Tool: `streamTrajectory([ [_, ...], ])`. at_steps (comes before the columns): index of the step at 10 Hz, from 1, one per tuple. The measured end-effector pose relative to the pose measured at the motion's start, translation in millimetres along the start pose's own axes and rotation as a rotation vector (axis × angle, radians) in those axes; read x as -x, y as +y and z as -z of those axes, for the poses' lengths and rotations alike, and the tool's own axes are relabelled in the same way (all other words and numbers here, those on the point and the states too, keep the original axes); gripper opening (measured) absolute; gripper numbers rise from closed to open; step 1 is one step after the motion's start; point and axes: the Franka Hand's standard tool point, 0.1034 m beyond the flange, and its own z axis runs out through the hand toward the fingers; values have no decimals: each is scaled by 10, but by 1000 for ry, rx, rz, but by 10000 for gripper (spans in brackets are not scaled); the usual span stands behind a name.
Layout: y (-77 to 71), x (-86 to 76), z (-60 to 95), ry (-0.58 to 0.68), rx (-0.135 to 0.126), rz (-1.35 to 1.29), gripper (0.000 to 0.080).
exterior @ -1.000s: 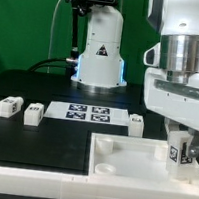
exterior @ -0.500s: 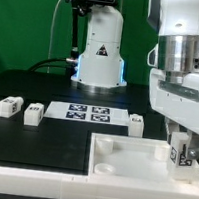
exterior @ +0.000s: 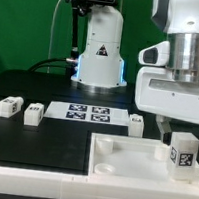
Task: Assemble one leg
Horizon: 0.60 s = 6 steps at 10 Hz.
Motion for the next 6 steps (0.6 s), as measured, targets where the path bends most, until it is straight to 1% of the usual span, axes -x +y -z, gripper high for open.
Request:
streamTrajectory([
  [1,-18,-11,6,-15,16,151,648],
  [2,-41,-53,4,-8,13,254,649],
  [4,25,-101,-26,-3,22,461,649],
  [6,31,-112,-22,-2,27,647,649],
])
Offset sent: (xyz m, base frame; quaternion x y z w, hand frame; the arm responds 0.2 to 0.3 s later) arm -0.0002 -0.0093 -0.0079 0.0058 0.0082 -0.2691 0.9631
